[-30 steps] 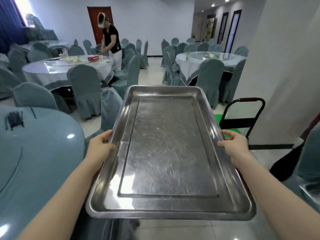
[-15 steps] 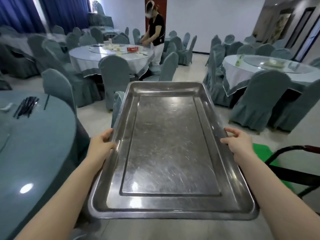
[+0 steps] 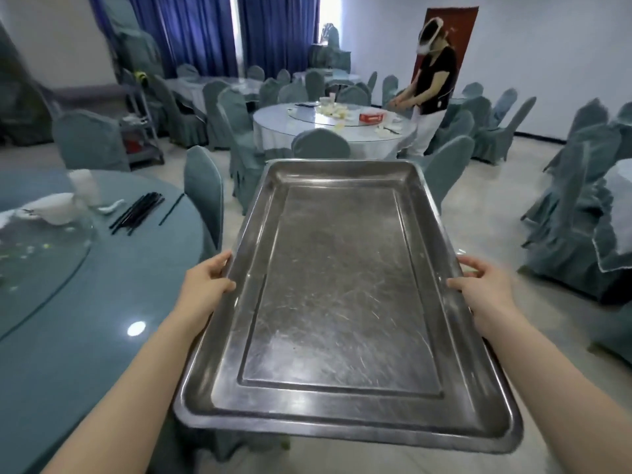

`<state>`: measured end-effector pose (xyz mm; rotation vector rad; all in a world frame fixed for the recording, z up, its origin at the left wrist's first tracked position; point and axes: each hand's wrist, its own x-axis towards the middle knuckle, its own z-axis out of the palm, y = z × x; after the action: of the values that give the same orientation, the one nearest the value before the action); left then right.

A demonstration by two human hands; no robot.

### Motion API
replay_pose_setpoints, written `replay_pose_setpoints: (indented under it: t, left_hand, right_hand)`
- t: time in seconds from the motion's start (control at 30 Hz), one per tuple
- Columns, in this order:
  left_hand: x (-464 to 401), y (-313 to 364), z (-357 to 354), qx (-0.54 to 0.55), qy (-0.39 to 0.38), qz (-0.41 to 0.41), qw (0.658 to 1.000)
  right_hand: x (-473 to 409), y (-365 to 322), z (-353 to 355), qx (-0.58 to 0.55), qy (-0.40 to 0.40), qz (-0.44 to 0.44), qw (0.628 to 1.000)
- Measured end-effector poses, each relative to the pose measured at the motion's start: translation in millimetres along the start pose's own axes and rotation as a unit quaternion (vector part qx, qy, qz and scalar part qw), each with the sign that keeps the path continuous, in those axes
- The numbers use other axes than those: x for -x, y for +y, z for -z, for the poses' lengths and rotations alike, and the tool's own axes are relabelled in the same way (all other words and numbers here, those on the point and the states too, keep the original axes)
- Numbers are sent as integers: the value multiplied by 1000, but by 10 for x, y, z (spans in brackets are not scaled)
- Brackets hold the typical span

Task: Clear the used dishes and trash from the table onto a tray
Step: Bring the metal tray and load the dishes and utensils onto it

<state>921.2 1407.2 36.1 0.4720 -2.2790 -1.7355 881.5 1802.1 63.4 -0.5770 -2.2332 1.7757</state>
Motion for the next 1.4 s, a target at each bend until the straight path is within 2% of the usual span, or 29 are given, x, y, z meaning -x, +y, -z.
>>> replay_pose_setpoints:
  t: [0.17,0.3,0.47,0.63,0.77,1.03,1.4]
  left_hand:
    - [-317,15,38,-28,88,6,996]
    - [-329,-124,248,-46,191,53,979]
    - [-168,-381,592,-93,244,100,960]
    - [-102,-708,912,-88,271,130,950]
    - [-210,-944,1320,-90,286,148,942]
    - [-788,-1383,2296,-115,236,168,950]
    - [-1347,-1931,2858,-153,169,171,959]
  right_hand:
    - [-786,-322,-719,-6,-101,28,994]
    - [-1118,-483,-1415,7,-200,48,979]
    - [-1171,-568,-2225,34,-308,55,949]
    - [-1002,-584,-2924,63,-351,71,932]
    - [-770,-572,-3496,94,-355,65,928]
    - [-336,-400,-4451,154,-314,40,936]
    - [0,118,-4948,180,-277,7,944]
